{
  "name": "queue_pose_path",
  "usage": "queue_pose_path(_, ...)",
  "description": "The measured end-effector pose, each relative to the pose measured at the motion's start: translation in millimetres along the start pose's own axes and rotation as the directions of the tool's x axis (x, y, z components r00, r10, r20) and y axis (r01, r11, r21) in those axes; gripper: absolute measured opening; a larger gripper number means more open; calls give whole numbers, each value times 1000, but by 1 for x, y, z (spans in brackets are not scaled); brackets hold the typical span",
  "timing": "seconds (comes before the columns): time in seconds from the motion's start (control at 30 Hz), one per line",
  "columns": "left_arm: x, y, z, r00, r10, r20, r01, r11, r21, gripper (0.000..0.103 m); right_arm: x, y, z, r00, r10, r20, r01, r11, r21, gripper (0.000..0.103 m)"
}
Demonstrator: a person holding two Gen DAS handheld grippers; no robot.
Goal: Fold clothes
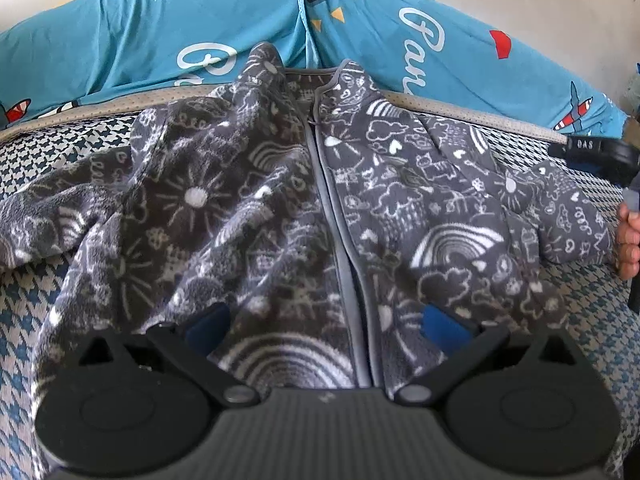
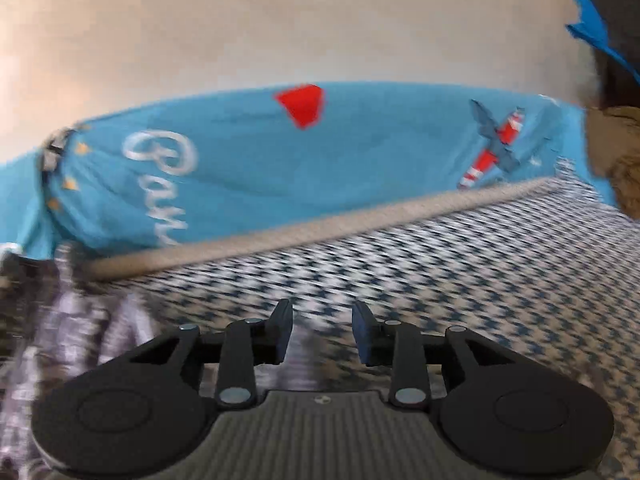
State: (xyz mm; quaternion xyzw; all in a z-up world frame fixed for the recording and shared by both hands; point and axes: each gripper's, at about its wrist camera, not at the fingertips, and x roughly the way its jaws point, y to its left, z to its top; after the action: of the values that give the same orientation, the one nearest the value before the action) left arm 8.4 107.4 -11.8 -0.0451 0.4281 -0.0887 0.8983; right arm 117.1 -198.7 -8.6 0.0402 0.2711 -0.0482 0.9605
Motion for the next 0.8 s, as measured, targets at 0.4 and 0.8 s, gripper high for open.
queue_pose_path(0.4,2,4,2,1000,-10,9,11,999,-37,103,4,66,-13,955,290,-63,-294,952,-81,34)
queue_pose_path(0.8,8,6,1,999,43,-12,-43,999,-5,103,24,101,-31,942,262,-208,-293,946,-137,26)
